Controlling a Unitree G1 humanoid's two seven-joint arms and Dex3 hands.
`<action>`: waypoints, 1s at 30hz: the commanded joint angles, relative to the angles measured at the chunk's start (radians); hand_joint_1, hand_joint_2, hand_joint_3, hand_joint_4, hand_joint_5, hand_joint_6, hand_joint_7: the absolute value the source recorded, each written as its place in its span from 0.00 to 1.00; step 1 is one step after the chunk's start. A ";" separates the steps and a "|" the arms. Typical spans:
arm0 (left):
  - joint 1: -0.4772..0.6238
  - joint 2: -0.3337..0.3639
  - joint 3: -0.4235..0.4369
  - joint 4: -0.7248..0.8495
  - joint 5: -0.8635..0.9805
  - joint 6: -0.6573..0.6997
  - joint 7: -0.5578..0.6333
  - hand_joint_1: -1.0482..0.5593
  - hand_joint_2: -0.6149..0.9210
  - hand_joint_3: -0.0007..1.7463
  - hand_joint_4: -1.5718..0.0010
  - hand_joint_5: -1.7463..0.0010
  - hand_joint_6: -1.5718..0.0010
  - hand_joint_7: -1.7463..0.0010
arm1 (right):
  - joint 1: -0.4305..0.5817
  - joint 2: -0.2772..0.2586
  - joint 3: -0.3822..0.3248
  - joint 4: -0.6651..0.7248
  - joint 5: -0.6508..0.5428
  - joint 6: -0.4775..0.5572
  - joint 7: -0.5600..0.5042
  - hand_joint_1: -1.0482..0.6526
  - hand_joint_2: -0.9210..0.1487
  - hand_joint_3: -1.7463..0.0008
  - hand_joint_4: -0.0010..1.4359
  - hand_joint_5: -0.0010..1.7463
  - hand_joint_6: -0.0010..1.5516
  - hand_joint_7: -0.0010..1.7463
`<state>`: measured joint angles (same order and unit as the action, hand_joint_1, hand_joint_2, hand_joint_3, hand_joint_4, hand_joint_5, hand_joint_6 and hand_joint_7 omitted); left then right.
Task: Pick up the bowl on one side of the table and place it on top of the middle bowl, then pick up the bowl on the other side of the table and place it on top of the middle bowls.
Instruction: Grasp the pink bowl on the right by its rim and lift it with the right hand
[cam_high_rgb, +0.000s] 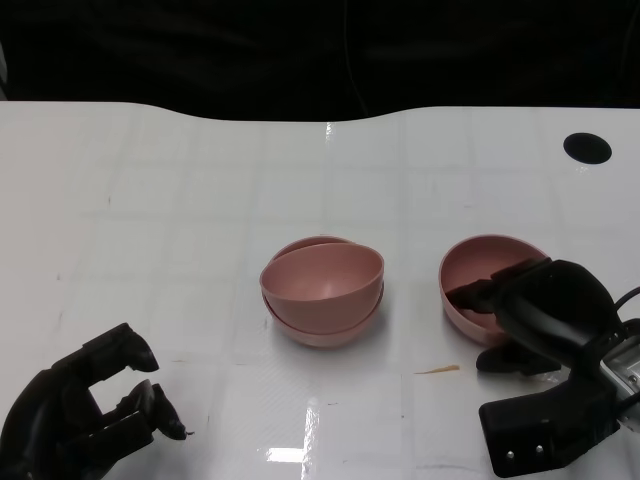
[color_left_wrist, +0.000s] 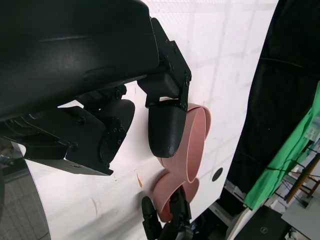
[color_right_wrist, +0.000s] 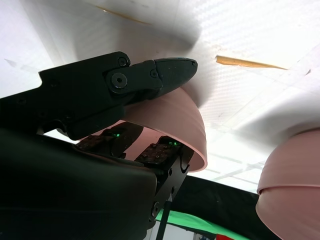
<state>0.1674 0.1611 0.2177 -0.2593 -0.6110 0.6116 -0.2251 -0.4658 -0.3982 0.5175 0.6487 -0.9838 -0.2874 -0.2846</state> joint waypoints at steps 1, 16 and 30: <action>0.003 0.006 0.004 -0.022 0.008 0.005 0.010 0.75 0.97 0.74 0.49 0.00 0.56 0.00 | -0.042 0.004 0.018 0.062 0.004 -0.012 -0.053 0.19 0.00 0.89 0.45 0.01 0.39 0.01; 0.007 0.001 0.002 -0.044 0.016 0.018 0.027 0.75 0.95 0.77 0.50 0.00 0.57 0.00 | -0.127 0.030 0.086 0.222 0.010 -0.047 -0.177 0.32 0.00 0.95 0.58 0.03 0.49 0.02; -0.005 -0.008 0.002 -0.033 0.022 0.024 0.040 0.76 0.96 0.76 0.50 0.00 0.57 0.00 | -0.158 0.013 0.073 0.290 0.077 -0.250 -0.255 0.47 0.00 0.89 0.53 1.00 0.35 1.00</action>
<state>0.1667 0.1495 0.2093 -0.2919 -0.5945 0.6299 -0.1994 -0.6117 -0.3634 0.5953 0.9272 -0.9190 -0.5295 -0.5269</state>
